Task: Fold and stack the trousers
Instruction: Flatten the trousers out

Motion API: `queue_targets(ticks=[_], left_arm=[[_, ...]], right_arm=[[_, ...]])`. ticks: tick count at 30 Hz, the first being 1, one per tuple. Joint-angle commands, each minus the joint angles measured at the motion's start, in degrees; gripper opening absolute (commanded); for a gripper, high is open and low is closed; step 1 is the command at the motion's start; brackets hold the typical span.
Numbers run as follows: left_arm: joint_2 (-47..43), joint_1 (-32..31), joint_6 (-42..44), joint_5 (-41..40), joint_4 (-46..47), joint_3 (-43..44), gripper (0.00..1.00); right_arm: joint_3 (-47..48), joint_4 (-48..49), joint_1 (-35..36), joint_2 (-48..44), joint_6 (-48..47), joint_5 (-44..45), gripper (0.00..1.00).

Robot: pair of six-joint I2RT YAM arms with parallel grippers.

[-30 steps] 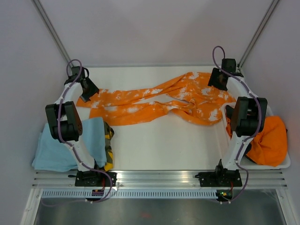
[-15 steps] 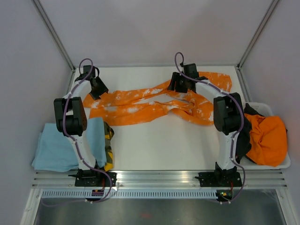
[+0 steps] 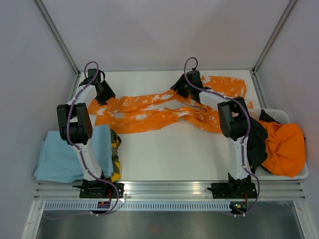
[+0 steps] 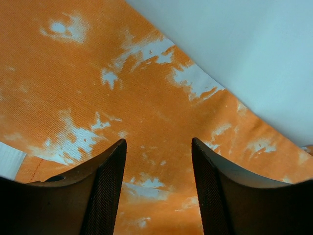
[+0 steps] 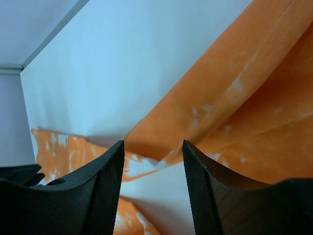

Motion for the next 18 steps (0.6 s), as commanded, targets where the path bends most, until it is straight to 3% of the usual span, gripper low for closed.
queue_targets(ticks=[1, 5, 18], left_arm=[[0.1, 0.3, 2.1, 1.5, 2.2, 2.5, 0.62], [0.0, 0.5, 2.5, 1.4, 1.7, 2.3, 0.62], [-1.1, 0.8, 2.2, 2.8, 2.9, 0.5, 0.62]], right_arm=[[4.1, -2.0, 0.0, 4.4, 3.2, 4.7, 0.56], [8.1, -9.4, 0.2, 5.5, 2.5, 6.7, 0.56], [7.4, -12.9, 0.3, 1.4, 0.2, 11.3, 0.59]])
